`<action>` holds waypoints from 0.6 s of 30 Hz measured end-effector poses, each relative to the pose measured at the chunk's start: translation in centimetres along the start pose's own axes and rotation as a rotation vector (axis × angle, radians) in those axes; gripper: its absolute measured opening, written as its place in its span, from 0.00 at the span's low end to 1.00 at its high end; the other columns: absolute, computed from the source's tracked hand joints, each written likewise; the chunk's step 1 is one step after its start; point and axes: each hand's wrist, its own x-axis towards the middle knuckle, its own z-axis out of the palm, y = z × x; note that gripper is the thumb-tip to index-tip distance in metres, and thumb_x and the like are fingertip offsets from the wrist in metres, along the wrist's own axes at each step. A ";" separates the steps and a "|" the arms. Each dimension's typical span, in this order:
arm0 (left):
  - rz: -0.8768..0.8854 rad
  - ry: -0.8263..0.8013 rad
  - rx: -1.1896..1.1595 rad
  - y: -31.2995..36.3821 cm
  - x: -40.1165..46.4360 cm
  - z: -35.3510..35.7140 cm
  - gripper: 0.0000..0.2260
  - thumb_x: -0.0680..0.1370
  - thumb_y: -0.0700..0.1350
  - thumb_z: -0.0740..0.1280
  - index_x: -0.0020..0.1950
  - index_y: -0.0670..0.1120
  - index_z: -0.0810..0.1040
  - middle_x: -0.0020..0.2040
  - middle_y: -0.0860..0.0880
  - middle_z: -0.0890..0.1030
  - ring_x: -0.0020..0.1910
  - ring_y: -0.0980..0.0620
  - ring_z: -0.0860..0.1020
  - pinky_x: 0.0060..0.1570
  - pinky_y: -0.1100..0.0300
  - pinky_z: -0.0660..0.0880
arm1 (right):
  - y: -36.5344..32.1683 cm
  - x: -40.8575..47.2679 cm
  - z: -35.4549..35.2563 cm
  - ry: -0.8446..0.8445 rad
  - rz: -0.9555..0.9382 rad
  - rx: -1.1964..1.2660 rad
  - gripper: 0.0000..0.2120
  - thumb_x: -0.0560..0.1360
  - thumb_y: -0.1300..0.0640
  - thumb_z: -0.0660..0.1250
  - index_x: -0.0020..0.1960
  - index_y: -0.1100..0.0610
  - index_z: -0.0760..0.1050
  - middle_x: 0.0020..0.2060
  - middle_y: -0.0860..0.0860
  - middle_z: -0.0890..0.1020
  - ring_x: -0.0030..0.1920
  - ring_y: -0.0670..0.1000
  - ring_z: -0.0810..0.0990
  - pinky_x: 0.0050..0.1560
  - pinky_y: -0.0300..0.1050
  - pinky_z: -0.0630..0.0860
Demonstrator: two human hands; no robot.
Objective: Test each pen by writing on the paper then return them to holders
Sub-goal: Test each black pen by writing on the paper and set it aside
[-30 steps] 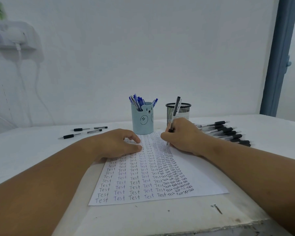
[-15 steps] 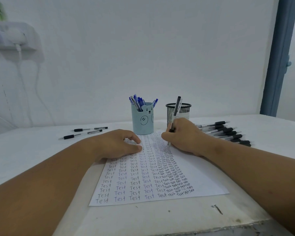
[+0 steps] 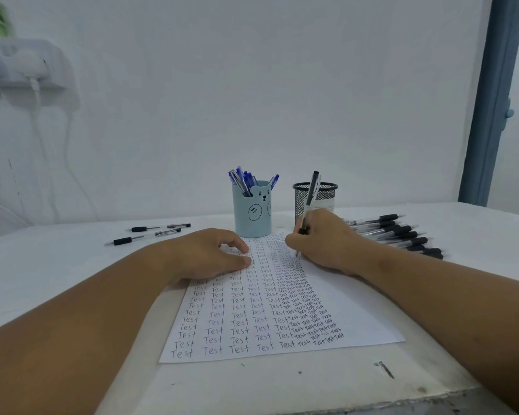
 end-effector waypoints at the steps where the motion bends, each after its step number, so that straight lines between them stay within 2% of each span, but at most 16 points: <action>1: -0.001 -0.001 -0.002 0.0 0.0 0.0 0.14 0.77 0.60 0.70 0.62 0.61 0.78 0.62 0.55 0.70 0.61 0.55 0.69 0.59 0.60 0.62 | 0.0 0.0 0.0 -0.001 0.004 0.001 0.08 0.74 0.55 0.68 0.39 0.57 0.74 0.31 0.52 0.72 0.32 0.50 0.69 0.36 0.44 0.66; 6: -0.004 -0.002 0.025 0.0 -0.1 -0.1 0.15 0.77 0.61 0.69 0.62 0.62 0.78 0.70 0.53 0.70 0.68 0.53 0.69 0.63 0.59 0.62 | -0.2 -0.3 -0.1 0.005 0.008 -0.009 0.10 0.75 0.55 0.68 0.39 0.61 0.74 0.32 0.53 0.73 0.33 0.50 0.69 0.35 0.43 0.65; 9: -0.008 -0.008 0.006 -0.1 -0.1 0.0 0.14 0.77 0.60 0.70 0.62 0.62 0.78 0.67 0.53 0.71 0.64 0.54 0.70 0.62 0.59 0.63 | -0.2 -0.3 -0.1 0.014 0.006 -0.017 0.12 0.75 0.55 0.68 0.42 0.65 0.76 0.33 0.53 0.74 0.34 0.50 0.70 0.35 0.43 0.66; 12: -0.008 -0.012 -0.013 0.0 -0.1 0.0 0.14 0.77 0.60 0.70 0.61 0.62 0.78 0.64 0.54 0.70 0.62 0.54 0.69 0.61 0.59 0.64 | -0.2 -0.2 -0.1 0.020 0.004 -0.013 0.10 0.75 0.55 0.68 0.41 0.62 0.75 0.33 0.52 0.74 0.34 0.50 0.70 0.36 0.44 0.67; 15: -0.012 -0.013 -0.002 0.0 -0.1 0.0 0.14 0.76 0.61 0.70 0.61 0.62 0.78 0.69 0.53 0.70 0.63 0.54 0.70 0.62 0.58 0.65 | -0.1 -0.1 0.0 0.019 0.009 -0.032 0.11 0.75 0.55 0.68 0.42 0.64 0.76 0.32 0.52 0.76 0.33 0.49 0.71 0.35 0.43 0.68; 18: -0.006 -0.009 -0.002 0.0 -0.1 -0.1 0.14 0.76 0.60 0.70 0.61 0.62 0.78 0.71 0.52 0.70 0.63 0.54 0.70 0.62 0.59 0.64 | -0.2 -0.1 0.0 0.012 0.004 -0.057 0.10 0.75 0.55 0.68 0.37 0.58 0.73 0.30 0.49 0.75 0.31 0.48 0.71 0.32 0.41 0.67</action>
